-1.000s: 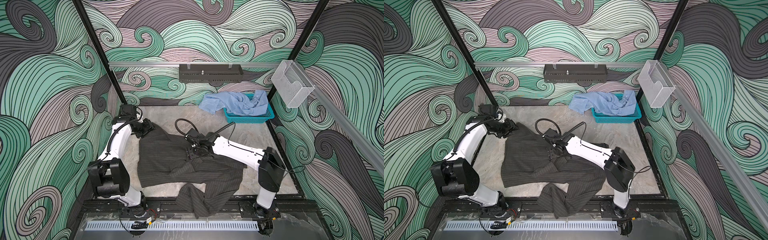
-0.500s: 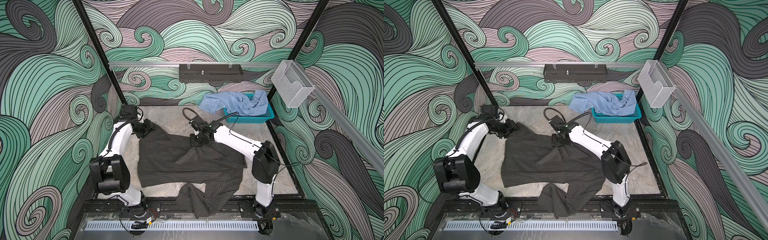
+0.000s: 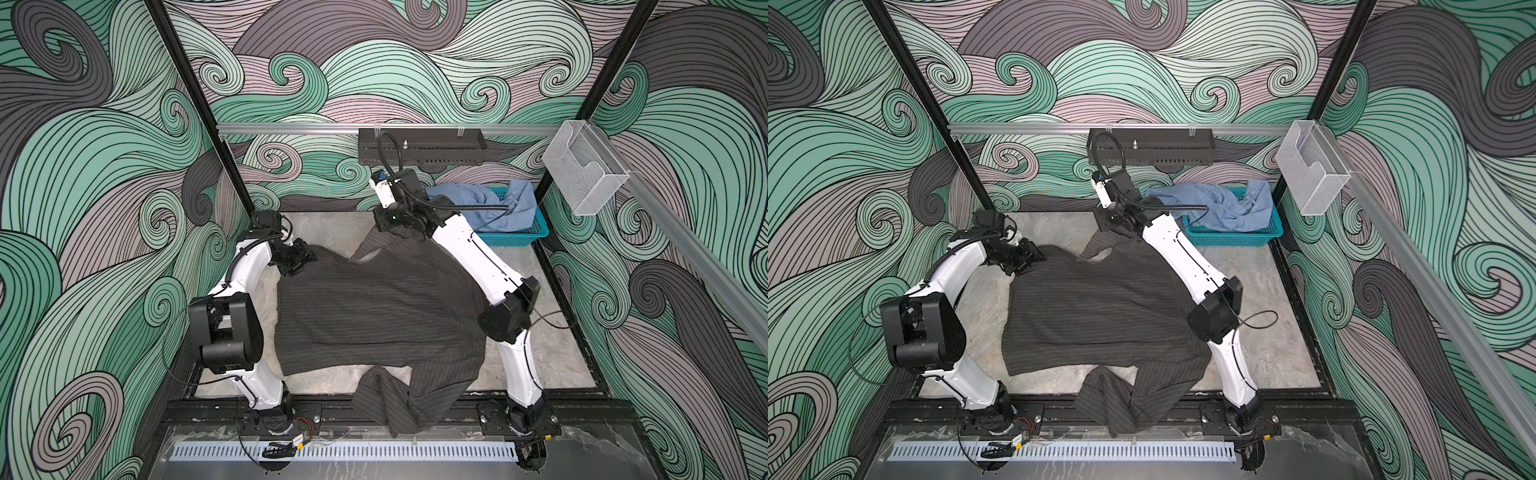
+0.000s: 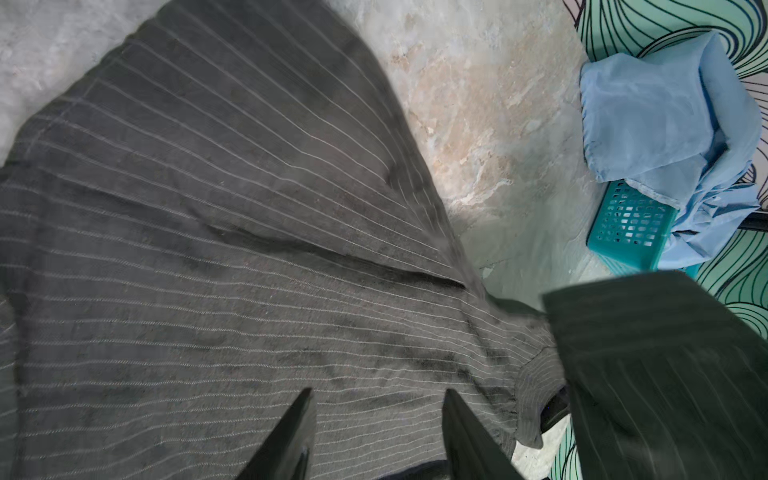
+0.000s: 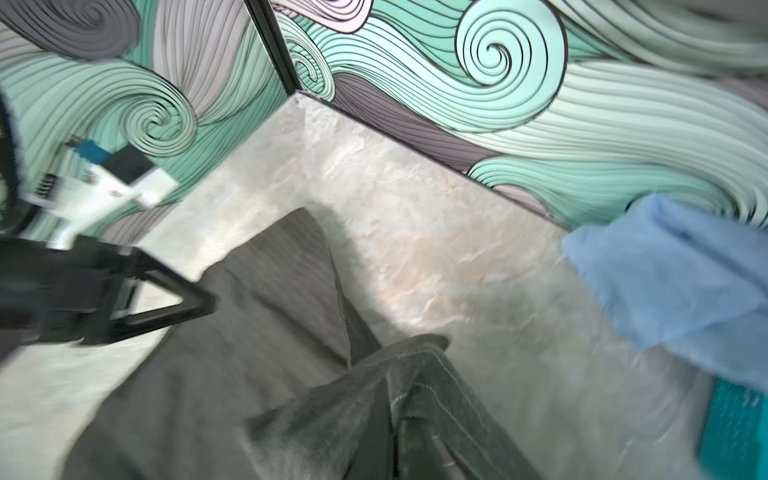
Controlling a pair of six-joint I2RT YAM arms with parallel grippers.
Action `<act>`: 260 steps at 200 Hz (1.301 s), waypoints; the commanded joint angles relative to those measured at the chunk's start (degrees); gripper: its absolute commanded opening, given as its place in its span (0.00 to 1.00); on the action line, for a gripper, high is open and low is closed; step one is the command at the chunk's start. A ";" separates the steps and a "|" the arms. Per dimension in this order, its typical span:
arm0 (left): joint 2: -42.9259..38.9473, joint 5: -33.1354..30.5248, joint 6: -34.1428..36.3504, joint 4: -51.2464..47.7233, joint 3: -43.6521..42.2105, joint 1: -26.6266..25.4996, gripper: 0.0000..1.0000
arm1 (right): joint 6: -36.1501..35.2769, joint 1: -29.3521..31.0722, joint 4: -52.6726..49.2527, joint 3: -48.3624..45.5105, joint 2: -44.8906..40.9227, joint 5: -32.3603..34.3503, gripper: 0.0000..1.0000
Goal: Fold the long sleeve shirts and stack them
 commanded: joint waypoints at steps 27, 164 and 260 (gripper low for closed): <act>3.04 1.89 -0.62 1.33 2.72 -1.30 0.52 | -9.96 -3.46 5.87 8.41 13.72 3.94 0.00; 5.09 1.30 -0.07 1.05 2.99 -1.30 0.51 | -7.73 -9.26 14.61 10.46 17.45 8.03 0.67; 5.29 -2.84 -0.86 -0.77 -1.50 -2.19 0.51 | 16.77 -13.30 2.58 -42.90 -21.54 2.89 0.66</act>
